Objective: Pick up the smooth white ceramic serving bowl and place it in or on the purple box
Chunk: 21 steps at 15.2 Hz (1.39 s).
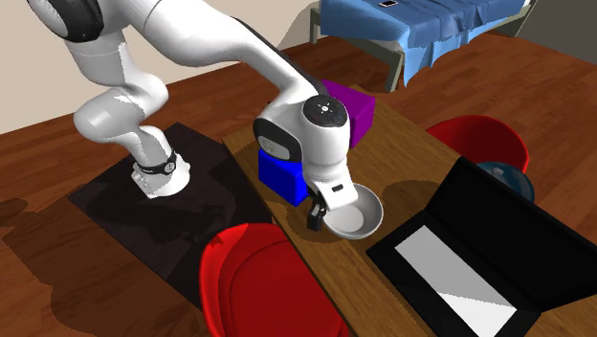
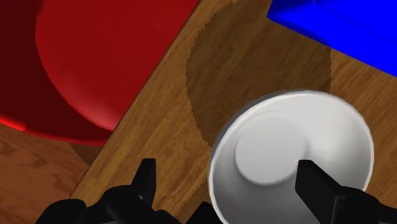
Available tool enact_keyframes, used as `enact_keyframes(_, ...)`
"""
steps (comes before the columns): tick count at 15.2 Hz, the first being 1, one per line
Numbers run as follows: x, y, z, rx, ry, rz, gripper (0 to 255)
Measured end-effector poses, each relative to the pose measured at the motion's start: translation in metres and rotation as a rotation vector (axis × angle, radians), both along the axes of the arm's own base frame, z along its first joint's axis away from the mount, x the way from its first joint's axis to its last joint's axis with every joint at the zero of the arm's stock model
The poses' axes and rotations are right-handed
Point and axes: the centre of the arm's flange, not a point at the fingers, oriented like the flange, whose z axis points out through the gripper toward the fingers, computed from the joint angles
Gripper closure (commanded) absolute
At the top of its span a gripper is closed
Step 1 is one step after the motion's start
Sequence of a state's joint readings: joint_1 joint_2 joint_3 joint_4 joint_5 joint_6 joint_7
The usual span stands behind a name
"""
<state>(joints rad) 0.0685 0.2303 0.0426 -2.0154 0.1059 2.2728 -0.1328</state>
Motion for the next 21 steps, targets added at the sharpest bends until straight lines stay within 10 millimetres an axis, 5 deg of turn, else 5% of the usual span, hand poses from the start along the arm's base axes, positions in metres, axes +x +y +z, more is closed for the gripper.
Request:
enact_keyframes(6, 0.051, 0.019, -0.051, -0.008, -0.002, 0.014, 0)
enact_keyframes(13, 0.056, 0.023, -0.088, -0.009, -0.003, 0.015, 0)
enact_keyframes(19, 0.056, 0.022, -0.092, -0.009, -0.003, 0.015, 0)
enact_keyframes(20, 0.056, 0.022, -0.092, -0.009, -0.003, 0.015, 255)
enact_keyframes(21, 0.056, 0.022, -0.092, -0.009, -0.003, 0.015, 255)
